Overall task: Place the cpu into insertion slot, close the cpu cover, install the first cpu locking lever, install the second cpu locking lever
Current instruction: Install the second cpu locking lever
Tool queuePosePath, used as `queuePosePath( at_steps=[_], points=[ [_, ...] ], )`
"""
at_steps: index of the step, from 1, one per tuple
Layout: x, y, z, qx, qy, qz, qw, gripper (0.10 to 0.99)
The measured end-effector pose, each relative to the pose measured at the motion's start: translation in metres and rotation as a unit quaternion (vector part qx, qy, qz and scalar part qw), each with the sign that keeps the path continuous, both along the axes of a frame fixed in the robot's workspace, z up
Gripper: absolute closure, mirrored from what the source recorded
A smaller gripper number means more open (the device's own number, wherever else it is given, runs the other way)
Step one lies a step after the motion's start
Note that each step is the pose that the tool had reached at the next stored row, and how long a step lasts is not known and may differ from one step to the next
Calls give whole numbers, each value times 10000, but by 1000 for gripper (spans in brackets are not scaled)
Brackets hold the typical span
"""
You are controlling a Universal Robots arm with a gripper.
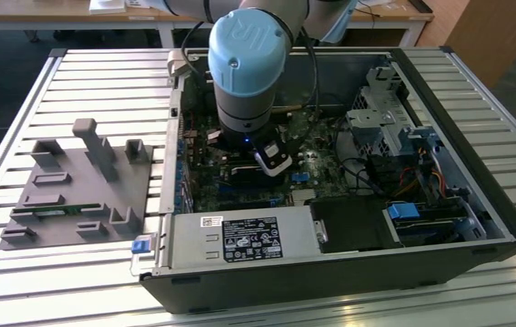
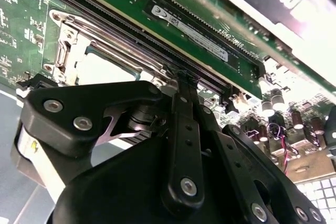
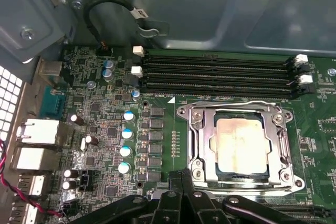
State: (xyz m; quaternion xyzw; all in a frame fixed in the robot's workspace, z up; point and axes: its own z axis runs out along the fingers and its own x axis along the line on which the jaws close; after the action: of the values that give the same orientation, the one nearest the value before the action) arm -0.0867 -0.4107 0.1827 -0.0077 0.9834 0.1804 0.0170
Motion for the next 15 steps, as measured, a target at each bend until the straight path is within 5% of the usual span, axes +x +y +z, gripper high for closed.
queuePosePath(
  at_steps=[15],
  points=[
    [-6,46,1,8,0,0,10000,980]
  ],
)
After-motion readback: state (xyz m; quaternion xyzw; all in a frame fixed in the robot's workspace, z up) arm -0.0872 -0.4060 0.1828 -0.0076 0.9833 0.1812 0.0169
